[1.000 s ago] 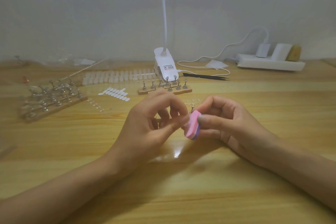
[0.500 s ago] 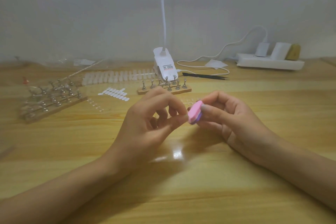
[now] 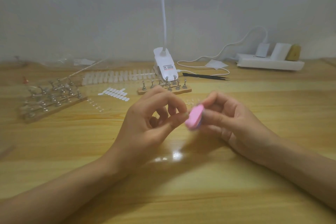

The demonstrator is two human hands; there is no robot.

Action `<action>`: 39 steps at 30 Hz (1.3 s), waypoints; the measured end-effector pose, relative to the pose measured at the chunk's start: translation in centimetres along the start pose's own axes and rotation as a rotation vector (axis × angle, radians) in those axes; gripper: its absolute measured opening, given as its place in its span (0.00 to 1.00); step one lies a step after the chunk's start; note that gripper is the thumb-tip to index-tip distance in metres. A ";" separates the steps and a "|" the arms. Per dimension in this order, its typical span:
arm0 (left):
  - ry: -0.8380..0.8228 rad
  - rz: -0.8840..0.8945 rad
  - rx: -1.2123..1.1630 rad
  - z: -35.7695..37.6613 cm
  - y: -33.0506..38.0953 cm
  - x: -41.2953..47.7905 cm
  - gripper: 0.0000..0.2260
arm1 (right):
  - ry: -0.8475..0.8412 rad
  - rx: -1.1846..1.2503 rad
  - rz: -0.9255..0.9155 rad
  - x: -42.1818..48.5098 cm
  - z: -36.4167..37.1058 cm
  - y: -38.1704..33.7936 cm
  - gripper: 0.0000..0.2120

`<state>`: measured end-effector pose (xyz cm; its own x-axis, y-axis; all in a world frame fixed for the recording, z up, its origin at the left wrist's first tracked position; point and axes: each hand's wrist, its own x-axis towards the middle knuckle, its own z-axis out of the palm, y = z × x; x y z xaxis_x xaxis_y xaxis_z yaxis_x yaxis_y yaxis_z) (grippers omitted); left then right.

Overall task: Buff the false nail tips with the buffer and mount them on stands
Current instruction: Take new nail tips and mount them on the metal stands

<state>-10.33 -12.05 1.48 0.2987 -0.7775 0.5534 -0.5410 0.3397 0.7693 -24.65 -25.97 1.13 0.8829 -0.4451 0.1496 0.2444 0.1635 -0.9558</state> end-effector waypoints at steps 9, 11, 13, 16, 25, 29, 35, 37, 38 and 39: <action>-0.001 -0.002 0.001 0.0 0.0 0.1 0.05 | -0.032 -0.029 0.010 -0.1 0.3 0.1 0.05; -0.008 -0.003 -0.002 0.0 0.0 0.1 0.04 | 0.046 -0.025 -0.002 -0.1 0.0 0.1 0.04; -0.008 -0.005 0.006 0.0 0.0 0.1 0.04 | -0.056 -0.033 0.026 -0.1 0.1 0.1 0.05; -0.022 -0.005 0.026 -0.1 -0.1 0.1 0.03 | -0.023 -0.056 0.013 -0.1 0.2 0.2 0.06; 0.000 0.012 0.060 -0.1 0.1 0.1 0.03 | -0.036 -0.039 -0.019 -0.1 -0.1 0.3 0.06; -0.042 0.023 0.084 0.0 0.2 0.1 0.03 | 0.003 -0.034 -0.066 0.2 -0.1 0.3 0.09; -0.014 -0.053 -0.029 -0.6 0.0 0.3 0.06 | 0.253 -0.124 -0.129 1.4 -4.3 -2.7 0.13; 0.043 -0.124 -0.060 -1.0 -0.3 0.5 0.06 | 0.208 -0.456 -0.035 1.6 -5.7 -3.5 0.11; 0.054 -0.148 -0.073 -1.2 -0.4 0.7 0.05 | 0.170 -0.628 0.014 1.6 -6.3 -3.9 0.10; 0.052 -0.169 -0.093 -1.2 -0.4 0.7 0.05 | 0.123 -0.789 0.058 1.6 -6.7 -4.3 0.10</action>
<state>-8.90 -12.11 1.95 0.4205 -0.8000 0.4280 -0.4054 0.2563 0.8775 -26.96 -33.36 3.81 0.8238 -0.5562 0.1094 -0.1967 -0.4614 -0.8651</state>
